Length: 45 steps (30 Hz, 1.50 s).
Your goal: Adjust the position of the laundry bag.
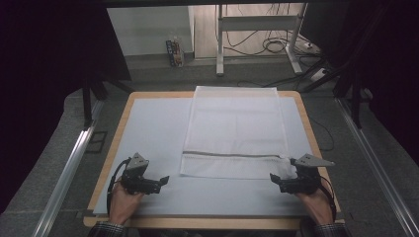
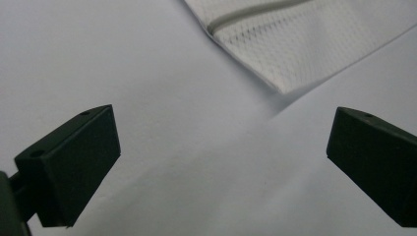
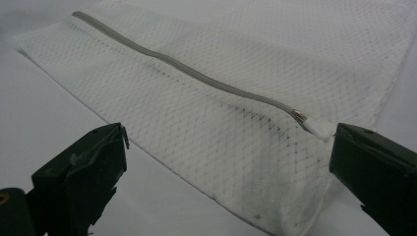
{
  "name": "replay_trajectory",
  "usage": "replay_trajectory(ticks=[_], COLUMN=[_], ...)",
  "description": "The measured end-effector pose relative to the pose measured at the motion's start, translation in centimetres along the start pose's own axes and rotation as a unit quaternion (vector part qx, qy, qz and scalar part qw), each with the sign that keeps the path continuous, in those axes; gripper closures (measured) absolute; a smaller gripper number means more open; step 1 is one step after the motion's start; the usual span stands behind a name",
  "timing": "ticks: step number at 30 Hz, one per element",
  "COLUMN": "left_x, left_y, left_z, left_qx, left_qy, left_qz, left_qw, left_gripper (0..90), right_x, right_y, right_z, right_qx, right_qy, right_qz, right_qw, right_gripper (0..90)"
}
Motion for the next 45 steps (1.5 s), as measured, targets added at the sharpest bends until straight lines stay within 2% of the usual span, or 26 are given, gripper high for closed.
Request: replay_trajectory(ticks=[4,10,13,15,16,18,19,21,29,35,45], left_x=[0.2,0.0,0.0,0.1,0.3,0.4,0.6,0.5,0.4,0.6,1.8], left_y=[0.1,-0.5,-0.6,-0.5,-0.4,-0.4,-0.3,-0.4,0.0,0.7,0.2], left_z=[0.0,0.4,0.3,0.3,0.3,0.3,0.4,0.3,-0.1,-1.0,-2.2], left_qx=[0.005,-0.006,-0.017,-0.016,-0.007,-0.003,-0.004,-0.014,-0.018,-0.005,-0.009], left_qy=[-0.01,0.006,0.009,0.008,0.0,-0.005,-0.01,-0.004,-0.006,-0.003,-0.002], left_qz=[-0.001,-0.007,0.003,-0.003,-0.01,-0.012,-0.011,-0.003,0.017,0.025,0.028], left_qw=[0.9999,0.9999,0.9998,0.9998,0.9999,0.9999,0.9999,0.9999,0.9997,0.9997,0.9996], left_gripper=[0.0,0.0,0.4,0.7,0.7,0.6,0.5,0.5,1.3,0.0,0.3], right_x=[0.0,0.3,0.2,0.2,0.2,0.2,0.2,0.3,0.3,0.4,0.8], right_y=[0.0,-0.2,-0.1,-0.1,-0.1,-0.1,-0.1,-0.1,-0.2,-0.1,0.0], right_z=[0.0,0.0,0.0,0.0,0.0,0.0,-0.1,-0.1,-0.3,-0.5,-1.1], right_qx=[-0.007,-0.013,-0.008,-0.007,-0.012,-0.013,0.0,0.007,-0.015,-0.013,-0.006], right_qy=[-0.006,-0.013,-0.014,-0.014,-0.016,-0.017,-0.024,-0.027,-0.048,-0.042,-0.035], right_qz=[0.002,0.005,0.002,0.0,0.003,0.004,-0.005,-0.011,0.012,0.015,0.018], right_qw=[1.0,0.9998,0.9999,0.9999,0.9998,0.9998,0.9997,0.9996,0.9987,0.9989,0.9992], right_gripper=[0.6,0.4,0.4,0.4,0.4,0.4,0.5,0.9,3.6,3.5,1.5])
Point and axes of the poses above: each handheld gripper's, and its own axes: x roughly forward along the jaws, z roughly out of its underside, y roughly to its right, the point moved 1 cm from there along x, roughly forward along the jaws, and after that the axes turned 8 degrees about -y, right-handed, at the moved point
